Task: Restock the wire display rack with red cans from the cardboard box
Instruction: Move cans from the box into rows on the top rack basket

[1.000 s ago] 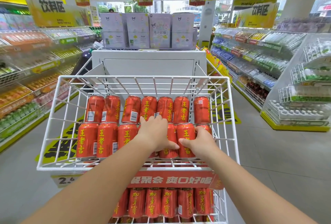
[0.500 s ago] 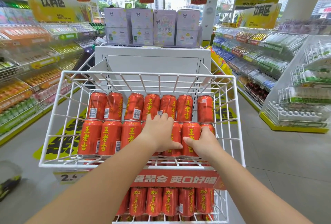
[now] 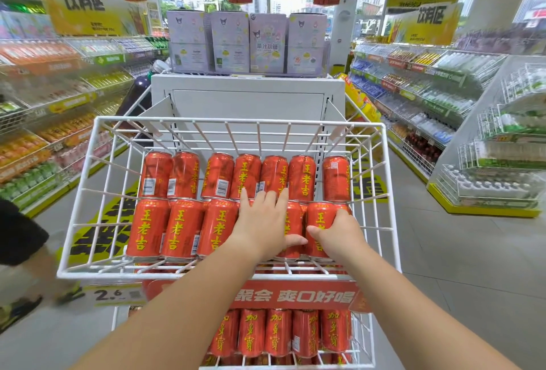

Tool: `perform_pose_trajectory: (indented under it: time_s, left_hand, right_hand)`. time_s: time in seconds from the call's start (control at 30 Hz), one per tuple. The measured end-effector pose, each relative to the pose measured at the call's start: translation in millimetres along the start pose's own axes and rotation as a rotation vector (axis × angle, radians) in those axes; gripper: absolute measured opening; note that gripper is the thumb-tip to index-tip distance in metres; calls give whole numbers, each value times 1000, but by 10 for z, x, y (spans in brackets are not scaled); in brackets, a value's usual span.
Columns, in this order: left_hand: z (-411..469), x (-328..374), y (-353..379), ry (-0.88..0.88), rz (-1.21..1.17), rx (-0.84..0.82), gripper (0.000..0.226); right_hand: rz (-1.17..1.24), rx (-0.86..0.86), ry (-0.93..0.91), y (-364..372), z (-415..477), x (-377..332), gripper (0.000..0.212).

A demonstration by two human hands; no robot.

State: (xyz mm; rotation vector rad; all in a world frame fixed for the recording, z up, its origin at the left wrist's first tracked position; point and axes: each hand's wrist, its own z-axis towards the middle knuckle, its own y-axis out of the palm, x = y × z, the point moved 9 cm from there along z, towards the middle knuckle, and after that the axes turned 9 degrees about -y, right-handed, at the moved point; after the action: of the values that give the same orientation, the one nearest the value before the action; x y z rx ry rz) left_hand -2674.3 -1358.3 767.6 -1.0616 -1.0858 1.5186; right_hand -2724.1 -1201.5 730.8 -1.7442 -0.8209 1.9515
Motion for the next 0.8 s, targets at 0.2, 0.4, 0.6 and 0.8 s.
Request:
perform_pose_trajectory:
  time_s: [0.2,0.4,0.6,0.8]
  left_hand:
    - [-38,54,-12,-92,-25,0,112]
    - [-86,-7,31,-71,-14,-26,120]
    - [-182,-51,5,-70,-25,-57,120]
    - [-363,-323,-97,-81,-26,-84,119]
  right_hand:
    - [-79,-4,6,-52,-12,-21,51]
    - [-43,28,32,-69,-50,-40,66]
    - [-176,32,7,-86,-67,-82,76]
    - [-487,17,-181,-130,-209,-325,99]
